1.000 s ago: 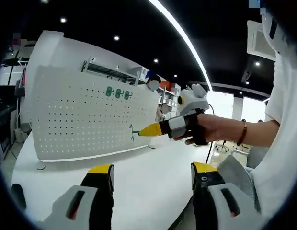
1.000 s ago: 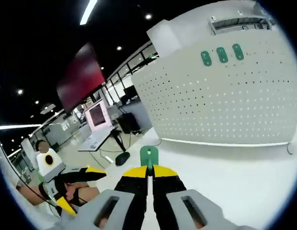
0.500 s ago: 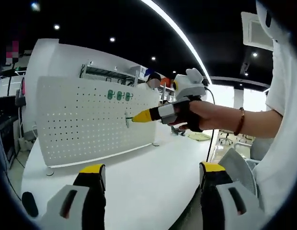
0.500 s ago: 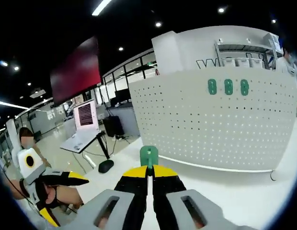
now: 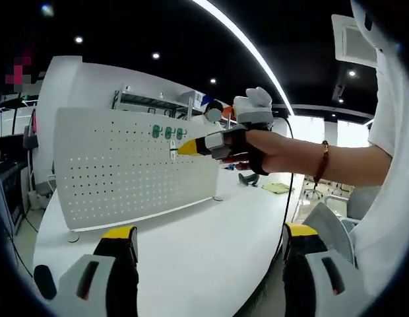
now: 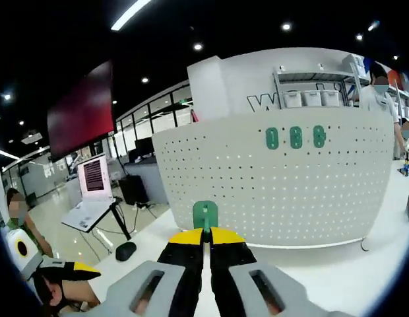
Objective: Insert the hook assembly into the mounting plate slot until the hook locks in place.
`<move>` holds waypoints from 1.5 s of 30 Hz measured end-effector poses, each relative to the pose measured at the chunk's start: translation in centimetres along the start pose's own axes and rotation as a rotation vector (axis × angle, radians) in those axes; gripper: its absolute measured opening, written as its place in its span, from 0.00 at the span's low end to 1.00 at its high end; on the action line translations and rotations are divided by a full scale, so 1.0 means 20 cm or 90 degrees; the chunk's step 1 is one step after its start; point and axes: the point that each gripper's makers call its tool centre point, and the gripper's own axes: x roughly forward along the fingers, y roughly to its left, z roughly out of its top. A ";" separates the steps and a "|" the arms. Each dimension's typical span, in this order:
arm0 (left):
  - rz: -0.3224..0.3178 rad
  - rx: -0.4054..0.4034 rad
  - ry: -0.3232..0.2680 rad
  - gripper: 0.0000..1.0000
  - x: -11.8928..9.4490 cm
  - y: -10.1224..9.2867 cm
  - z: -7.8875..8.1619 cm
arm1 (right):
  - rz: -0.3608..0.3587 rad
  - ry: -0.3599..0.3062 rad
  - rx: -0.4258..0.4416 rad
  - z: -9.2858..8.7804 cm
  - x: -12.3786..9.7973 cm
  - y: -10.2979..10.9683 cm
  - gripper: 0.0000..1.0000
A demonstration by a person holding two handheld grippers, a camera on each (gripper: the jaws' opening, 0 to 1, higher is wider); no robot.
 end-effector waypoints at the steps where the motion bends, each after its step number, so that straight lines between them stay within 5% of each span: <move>1: -0.001 -0.002 -0.001 0.93 0.00 0.00 0.00 | -0.005 -0.002 -0.001 0.01 0.01 -0.01 0.01; 14: -0.019 0.003 -0.015 0.96 0.01 0.04 0.04 | -0.050 -0.038 0.016 0.13 0.13 -0.07 0.01; 29: -0.015 -0.008 -0.008 0.96 -0.03 0.05 0.00 | -0.113 -0.078 0.000 0.28 0.21 -0.11 0.01; 45: -0.017 -0.005 -0.014 0.98 -0.05 0.08 0.02 | -0.161 -0.082 -0.016 0.33 0.30 -0.19 0.01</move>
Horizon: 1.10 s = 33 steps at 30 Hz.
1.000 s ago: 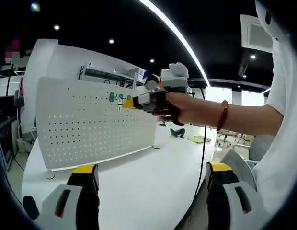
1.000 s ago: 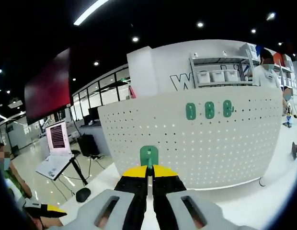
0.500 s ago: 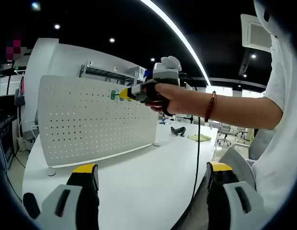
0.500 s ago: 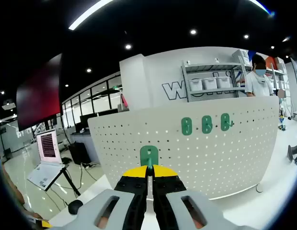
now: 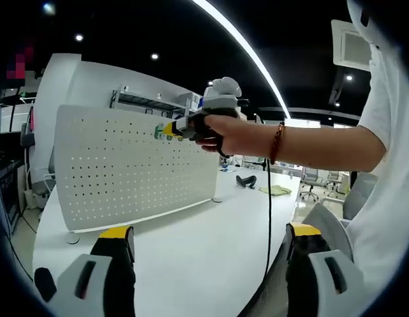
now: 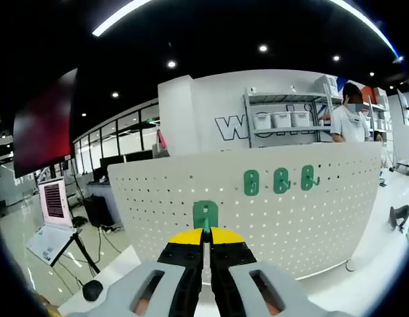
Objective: Insert the hook assembly into the mounting plate slot until the hook locks in place.
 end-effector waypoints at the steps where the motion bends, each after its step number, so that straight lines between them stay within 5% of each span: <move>1: -0.005 -0.007 -0.005 0.97 0.00 0.00 0.01 | -0.001 -0.001 -0.001 0.00 0.01 0.00 0.01; 33: 0.010 -0.009 -0.004 0.97 0.01 0.10 0.00 | -0.044 -0.022 -0.012 0.10 0.24 -0.07 0.01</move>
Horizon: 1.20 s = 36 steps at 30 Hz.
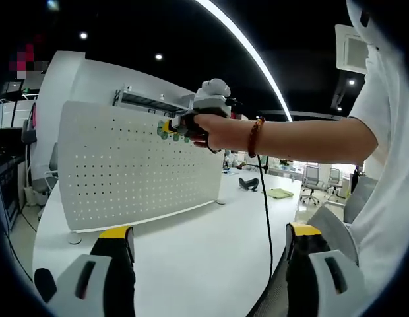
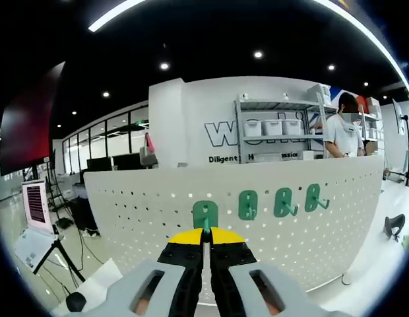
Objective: Insert the hook assembly into the mounting plate slot until the hook locks in place.
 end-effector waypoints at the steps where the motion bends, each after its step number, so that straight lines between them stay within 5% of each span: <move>1: 0.003 0.005 -0.001 0.96 0.00 0.01 0.00 | 0.000 -0.002 -0.004 0.01 0.01 0.00 0.01; 21: 0.011 0.007 0.007 0.97 0.00 0.06 0.00 | -0.013 -0.010 -0.008 0.05 0.15 -0.04 0.01; 36: 0.019 0.010 0.017 0.97 -0.01 0.10 -0.01 | -0.014 0.012 -0.009 -0.01 0.22 -0.04 0.01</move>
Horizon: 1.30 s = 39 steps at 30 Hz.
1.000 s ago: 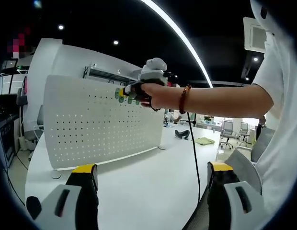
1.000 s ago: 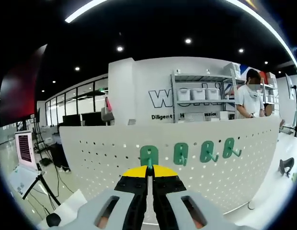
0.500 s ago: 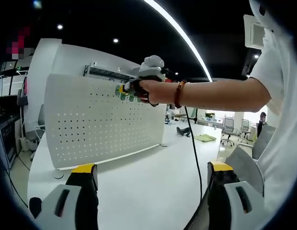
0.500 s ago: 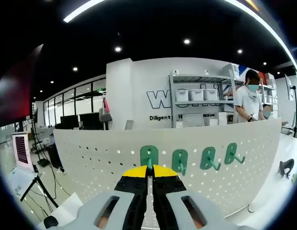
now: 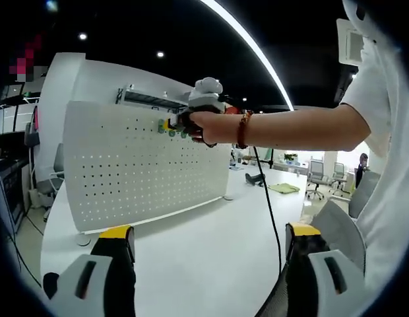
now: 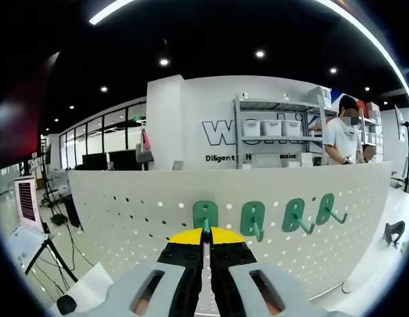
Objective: Insert the hook assembly into the mounting plate slot until the hook locks in place.
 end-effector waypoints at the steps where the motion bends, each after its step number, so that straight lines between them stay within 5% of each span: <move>1: 0.001 -0.002 0.001 0.97 0.00 0.00 0.00 | -0.002 0.001 -0.001 0.00 0.00 0.00 0.01; 29: 0.001 -0.013 0.008 0.96 0.02 0.04 -0.03 | -0.021 0.004 -0.003 -0.01 0.03 0.01 0.01; 36: 0.000 -0.013 0.011 0.96 0.02 0.03 -0.04 | -0.038 0.012 -0.057 -0.02 0.03 0.02 0.01; 39: 0.001 -0.013 0.014 0.96 0.02 0.03 -0.04 | -0.040 0.022 -0.003 -0.04 0.03 0.03 0.01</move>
